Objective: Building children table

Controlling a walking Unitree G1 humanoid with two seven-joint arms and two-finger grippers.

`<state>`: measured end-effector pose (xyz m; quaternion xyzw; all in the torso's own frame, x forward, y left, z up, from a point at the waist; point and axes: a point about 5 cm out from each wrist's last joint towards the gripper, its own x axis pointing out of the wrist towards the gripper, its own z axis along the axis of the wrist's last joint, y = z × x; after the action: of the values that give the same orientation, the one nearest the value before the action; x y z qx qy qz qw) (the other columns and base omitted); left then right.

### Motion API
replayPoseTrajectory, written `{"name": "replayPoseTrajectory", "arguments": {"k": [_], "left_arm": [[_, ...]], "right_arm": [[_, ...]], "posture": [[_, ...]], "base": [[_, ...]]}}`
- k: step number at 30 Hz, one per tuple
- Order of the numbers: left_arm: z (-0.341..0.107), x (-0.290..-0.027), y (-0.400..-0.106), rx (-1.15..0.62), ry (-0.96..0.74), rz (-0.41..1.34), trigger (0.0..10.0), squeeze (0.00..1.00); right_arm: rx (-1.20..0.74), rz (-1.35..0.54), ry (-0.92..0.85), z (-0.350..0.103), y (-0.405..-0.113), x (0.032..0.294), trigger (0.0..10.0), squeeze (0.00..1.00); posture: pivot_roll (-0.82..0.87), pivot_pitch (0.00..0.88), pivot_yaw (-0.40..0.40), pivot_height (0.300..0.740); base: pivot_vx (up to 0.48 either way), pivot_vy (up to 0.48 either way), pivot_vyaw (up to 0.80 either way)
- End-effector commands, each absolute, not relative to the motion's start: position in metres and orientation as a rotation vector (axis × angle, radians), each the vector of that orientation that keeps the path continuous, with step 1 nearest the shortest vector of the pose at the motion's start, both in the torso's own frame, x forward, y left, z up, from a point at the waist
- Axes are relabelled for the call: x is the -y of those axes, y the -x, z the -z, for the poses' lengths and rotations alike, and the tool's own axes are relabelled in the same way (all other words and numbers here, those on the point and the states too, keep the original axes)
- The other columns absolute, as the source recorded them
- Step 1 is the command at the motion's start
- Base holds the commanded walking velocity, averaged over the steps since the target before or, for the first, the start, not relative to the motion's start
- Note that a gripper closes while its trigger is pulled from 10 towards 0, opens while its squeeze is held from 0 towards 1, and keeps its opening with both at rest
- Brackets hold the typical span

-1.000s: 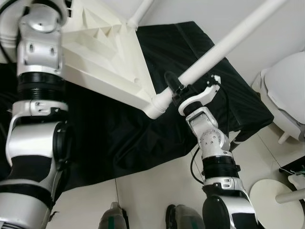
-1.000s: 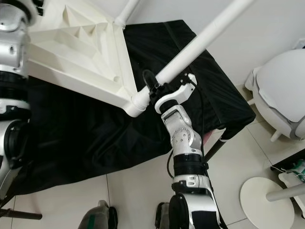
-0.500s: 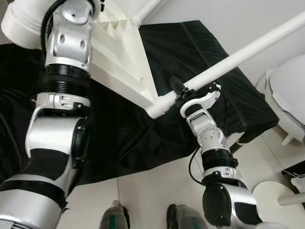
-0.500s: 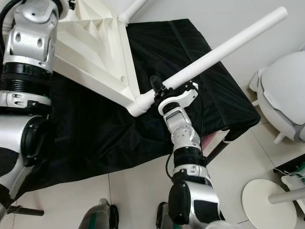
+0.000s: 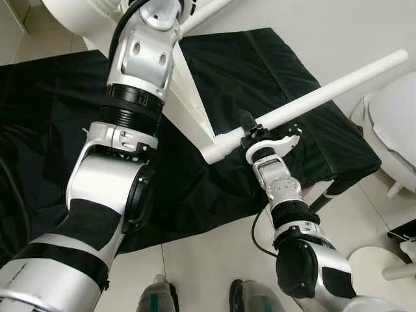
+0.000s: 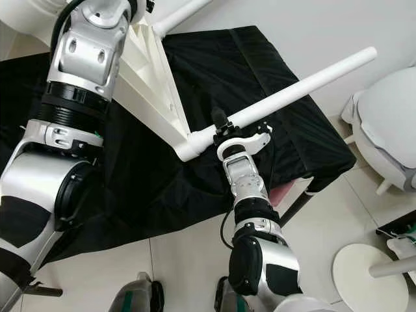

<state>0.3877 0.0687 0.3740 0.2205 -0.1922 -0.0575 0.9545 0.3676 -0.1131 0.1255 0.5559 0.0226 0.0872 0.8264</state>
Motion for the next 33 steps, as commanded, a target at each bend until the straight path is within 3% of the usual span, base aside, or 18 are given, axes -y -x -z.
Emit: {"name": "replayPoseTrajectory", "arguments": {"k": [1,3,4,18,27,28,33], "left_arm": [[-0.376,-0.071,-0.385,0.421,-0.446,0.035,10.0,0.00],[-0.376,-0.071,-0.386,0.421,-0.449,0.040,10.0,0.00],[-0.378,-0.069,-0.386,0.420,-0.451,0.049,10.0,0.00],[-0.379,-0.059,-0.387,0.410,-0.451,0.108,10.0,0.00],[-0.344,-0.041,-0.385,0.288,-0.502,0.276,10.0,0.00],[-0.320,-0.033,-0.384,0.179,-0.508,0.397,10.0,0.00],[-0.305,-0.027,-0.381,0.111,-0.490,0.497,10.0,0.00]], "right_arm": [[-0.160,-0.183,-1.291,-0.105,-0.360,0.089,3.3,0.00],[-0.172,-0.207,-1.296,-0.105,-0.360,0.085,3.7,0.00],[-0.187,-0.230,-1.296,-0.106,-0.360,0.080,10.0,0.00],[-0.235,-0.303,-1.372,-0.108,-0.361,0.063,10.0,0.00],[-0.219,-0.369,-1.485,-0.116,-0.364,0.055,10.0,0.00],[-0.206,-0.380,-1.537,-0.121,-0.366,0.054,10.0,0.00],[-0.203,-0.384,-1.558,-0.123,-0.367,0.054,10.0,0.00]], "posture": [[0.02,0.047,0.104,0.740],[0.02,0.050,0.108,0.740],[0.02,0.051,0.112,0.740],[0.02,0.060,0.116,0.740],[0.03,0.069,0.123,0.740],[0.03,0.073,0.126,0.740],[0.04,0.076,0.127,0.740]], "base": [[0.000,0.000,0.00],[0.000,0.000,0.00],[0.000,0.000,0.00],[0.000,0.000,0.00],[0.000,0.000,0.00],[0.000,0.000,0.00],[0.000,0.000,0.00]]}}
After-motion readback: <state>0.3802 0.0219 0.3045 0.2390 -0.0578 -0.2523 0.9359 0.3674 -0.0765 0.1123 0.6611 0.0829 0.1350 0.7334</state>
